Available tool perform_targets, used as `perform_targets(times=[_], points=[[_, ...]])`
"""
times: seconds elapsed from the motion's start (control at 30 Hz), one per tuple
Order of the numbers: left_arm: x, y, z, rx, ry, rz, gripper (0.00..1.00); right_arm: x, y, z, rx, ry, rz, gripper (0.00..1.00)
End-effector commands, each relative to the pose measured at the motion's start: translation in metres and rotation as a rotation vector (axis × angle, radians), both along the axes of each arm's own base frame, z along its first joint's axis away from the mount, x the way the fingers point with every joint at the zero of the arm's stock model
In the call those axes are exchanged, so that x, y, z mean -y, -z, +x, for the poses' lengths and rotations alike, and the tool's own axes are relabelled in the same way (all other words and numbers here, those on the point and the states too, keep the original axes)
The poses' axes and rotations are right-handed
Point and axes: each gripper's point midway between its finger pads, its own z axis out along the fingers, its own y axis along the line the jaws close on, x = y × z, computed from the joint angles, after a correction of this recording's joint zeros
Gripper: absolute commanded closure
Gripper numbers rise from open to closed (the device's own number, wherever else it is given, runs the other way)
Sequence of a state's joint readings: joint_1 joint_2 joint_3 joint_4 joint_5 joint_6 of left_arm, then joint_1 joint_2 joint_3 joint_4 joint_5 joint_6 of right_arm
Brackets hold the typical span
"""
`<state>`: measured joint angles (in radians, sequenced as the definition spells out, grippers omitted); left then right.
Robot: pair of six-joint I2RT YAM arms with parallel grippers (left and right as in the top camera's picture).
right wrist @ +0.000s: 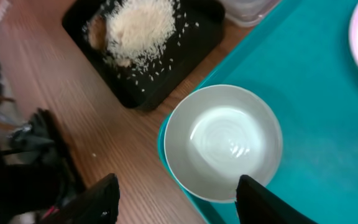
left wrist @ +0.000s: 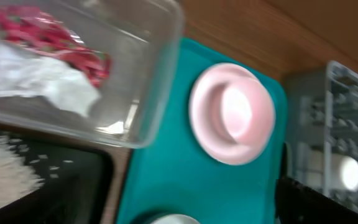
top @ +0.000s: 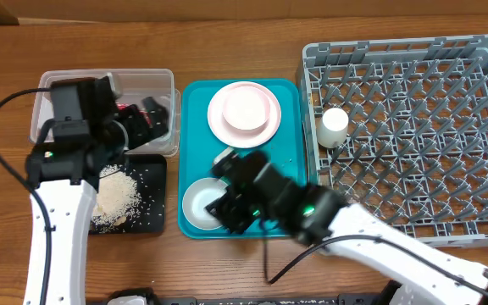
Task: Sort waste into correct bins and load items into the dishwasher
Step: 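Move the right gripper to the white bowl on the teal tray, then grasp the white bowl's rim with the right gripper and lift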
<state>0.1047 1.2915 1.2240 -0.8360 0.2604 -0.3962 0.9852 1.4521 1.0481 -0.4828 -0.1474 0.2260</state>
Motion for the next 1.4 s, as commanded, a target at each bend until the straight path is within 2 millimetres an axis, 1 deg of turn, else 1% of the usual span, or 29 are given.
perform_targets(times=[0.0, 0.17, 0.27, 0.37, 0.47, 0.5, 0.6, 0.63, 0.73, 0.9, 1.17, 1.37], points=[[-0.024, -0.005, -0.001, 0.011, -0.072, 0.074, 0.0, -0.006, 0.022, 0.01, 0.1, 0.071, -0.1, 0.36], [-0.024, -0.003, -0.001, 0.007, -0.072, 0.074, 0.0, -0.035, 0.044, 0.0, 0.109, 0.019, -0.09, 0.36], [-0.023, -0.003, -0.001, 0.005, -0.071, 0.074, 0.0, -0.047, 0.055, 0.004, 0.119, 0.015, -0.076, 0.36], [-0.023, -0.003, -0.001, 0.005, -0.071, 0.074, 0.0, -0.054, 0.067, 0.009, 0.124, 0.011, -0.077, 0.36], [-0.023, -0.003, -0.001, 0.005, -0.071, 0.074, 0.0, -0.056, 0.079, 0.007, 0.107, 0.002, -0.09, 0.41], [-0.023, -0.003, -0.001, 0.005, -0.071, 0.074, 0.0, -0.056, 0.082, 0.005, 0.097, -0.007, -0.093, 0.44], [-0.023, -0.003, -0.001, 0.005, -0.071, 0.074, 0.0, -0.06, 0.084, -0.005, 0.058, -0.044, -0.08, 0.52], [-0.023, -0.003, -0.001, 0.005, -0.071, 0.074, 0.0, -0.061, 0.084, -0.006, 0.051, -0.052, -0.075, 0.54], [-0.023, -0.003, -0.001, 0.005, -0.071, 0.074, 0.0, -0.062, 0.085, -0.008, 0.043, -0.061, -0.069, 0.6], [-0.023, -0.003, -0.001, 0.005, -0.071, 0.074, 0.0, -0.063, 0.097, -0.008, 0.032, -0.062, -0.086, 0.6], [-0.023, -0.003, -0.001, 0.005, -0.071, 0.074, 0.0, -0.063, 0.098, -0.007, 0.034, -0.062, -0.085, 0.6], [-0.023, -0.003, -0.001, 0.005, -0.071, 0.074, 0.0, -0.065, 0.107, -0.007, 0.027, -0.063, -0.096, 0.61]])
